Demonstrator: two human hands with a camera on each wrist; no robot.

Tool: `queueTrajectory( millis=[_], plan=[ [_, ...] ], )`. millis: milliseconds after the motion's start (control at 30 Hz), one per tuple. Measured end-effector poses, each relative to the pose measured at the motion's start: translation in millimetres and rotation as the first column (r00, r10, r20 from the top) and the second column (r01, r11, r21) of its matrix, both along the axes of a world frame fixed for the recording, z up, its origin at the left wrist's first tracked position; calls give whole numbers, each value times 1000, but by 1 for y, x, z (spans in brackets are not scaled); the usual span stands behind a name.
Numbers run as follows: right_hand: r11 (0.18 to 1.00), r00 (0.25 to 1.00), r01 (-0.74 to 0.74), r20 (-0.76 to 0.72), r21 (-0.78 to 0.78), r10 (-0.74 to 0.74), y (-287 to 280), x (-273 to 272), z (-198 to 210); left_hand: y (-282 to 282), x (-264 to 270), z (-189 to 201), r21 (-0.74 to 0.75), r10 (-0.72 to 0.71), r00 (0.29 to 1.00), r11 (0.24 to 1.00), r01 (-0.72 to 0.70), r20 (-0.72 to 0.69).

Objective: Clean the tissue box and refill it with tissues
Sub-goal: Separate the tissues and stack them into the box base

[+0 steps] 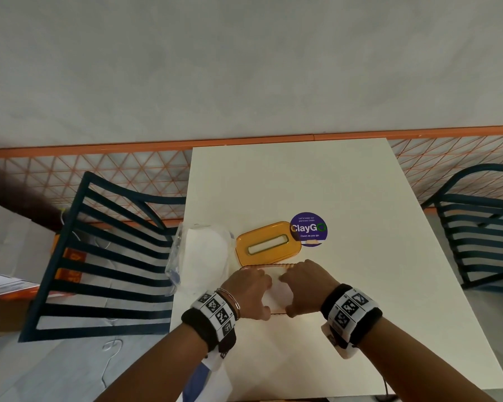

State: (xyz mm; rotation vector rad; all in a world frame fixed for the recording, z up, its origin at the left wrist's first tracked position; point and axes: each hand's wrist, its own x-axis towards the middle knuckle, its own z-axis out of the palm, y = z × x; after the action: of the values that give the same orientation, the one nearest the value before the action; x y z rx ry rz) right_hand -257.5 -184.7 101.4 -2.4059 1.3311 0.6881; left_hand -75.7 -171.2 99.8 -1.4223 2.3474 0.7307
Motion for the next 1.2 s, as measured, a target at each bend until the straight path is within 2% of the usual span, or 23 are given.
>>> queueTrajectory(
  millis=[167, 500, 700, 867, 1000, 1200],
  plan=[
    [995, 995, -100, -5, 8, 100, 3, 1, 7, -2, 2, 0, 26, 79, 996, 997, -78, -35],
    [988, 992, -115, -40, 104, 120, 0, 11, 19, -3, -7, -4, -36, -14, 1000, 999, 14, -2],
    [988, 992, -123, -8, 91, 125, 2, 9, 15, -5, -3, -6, -21, 44, 998, 999, -45, -50],
    [996, 991, 31, 125, 81, -41, 1, -4, 11, -9, 9, -7, 113, 159, 976, 983, -143, -147],
    [987, 965, 125, 216, 105, -145, 3, -13, 12, -8, 11, -8, 141, 193, 965, 975, -170, -175],
    [995, 964, 78, 252, 62, -91, 11, -22, 16, -11, 14, -2, 174, 225, 947, 967, -188, -227]
  ],
)
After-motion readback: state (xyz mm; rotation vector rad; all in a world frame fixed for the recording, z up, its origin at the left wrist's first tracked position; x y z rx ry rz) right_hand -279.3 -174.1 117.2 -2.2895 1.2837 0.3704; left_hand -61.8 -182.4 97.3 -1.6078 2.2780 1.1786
